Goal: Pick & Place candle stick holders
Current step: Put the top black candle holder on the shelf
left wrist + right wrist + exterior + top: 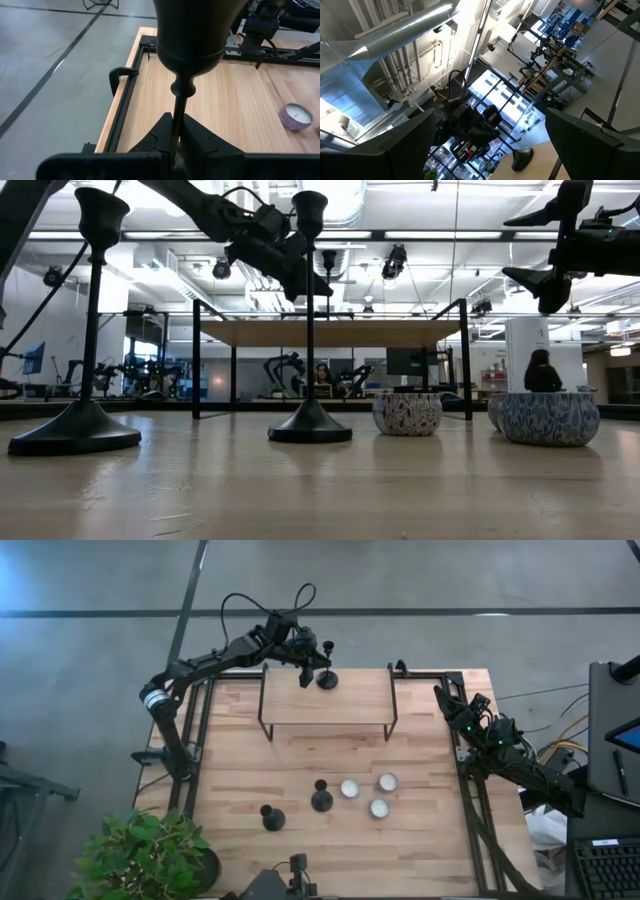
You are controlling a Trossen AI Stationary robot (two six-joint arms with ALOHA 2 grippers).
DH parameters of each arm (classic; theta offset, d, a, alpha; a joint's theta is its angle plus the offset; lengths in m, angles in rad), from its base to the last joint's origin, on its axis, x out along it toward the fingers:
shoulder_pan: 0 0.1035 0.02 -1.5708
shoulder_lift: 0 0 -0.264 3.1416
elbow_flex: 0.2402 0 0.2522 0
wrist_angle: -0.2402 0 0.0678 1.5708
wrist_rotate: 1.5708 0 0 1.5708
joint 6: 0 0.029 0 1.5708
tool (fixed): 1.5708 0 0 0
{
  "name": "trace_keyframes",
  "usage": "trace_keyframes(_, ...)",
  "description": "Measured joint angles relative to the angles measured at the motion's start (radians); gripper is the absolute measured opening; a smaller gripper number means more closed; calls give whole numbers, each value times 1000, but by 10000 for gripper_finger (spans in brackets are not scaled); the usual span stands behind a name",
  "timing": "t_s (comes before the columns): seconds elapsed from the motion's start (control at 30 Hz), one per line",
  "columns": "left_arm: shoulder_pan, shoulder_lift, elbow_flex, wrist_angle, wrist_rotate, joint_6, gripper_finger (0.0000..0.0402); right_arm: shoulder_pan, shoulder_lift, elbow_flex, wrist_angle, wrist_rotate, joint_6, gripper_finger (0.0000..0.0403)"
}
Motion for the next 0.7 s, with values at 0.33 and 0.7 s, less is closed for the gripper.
trace_keyframes(0.33,-1,-4,-66,98,30,21,23,0,0,0,0,0,0,366)
trace_keyframes(0.7,-2,-9,-71,98,26,11,48,0,0,0,0,0,0,366)
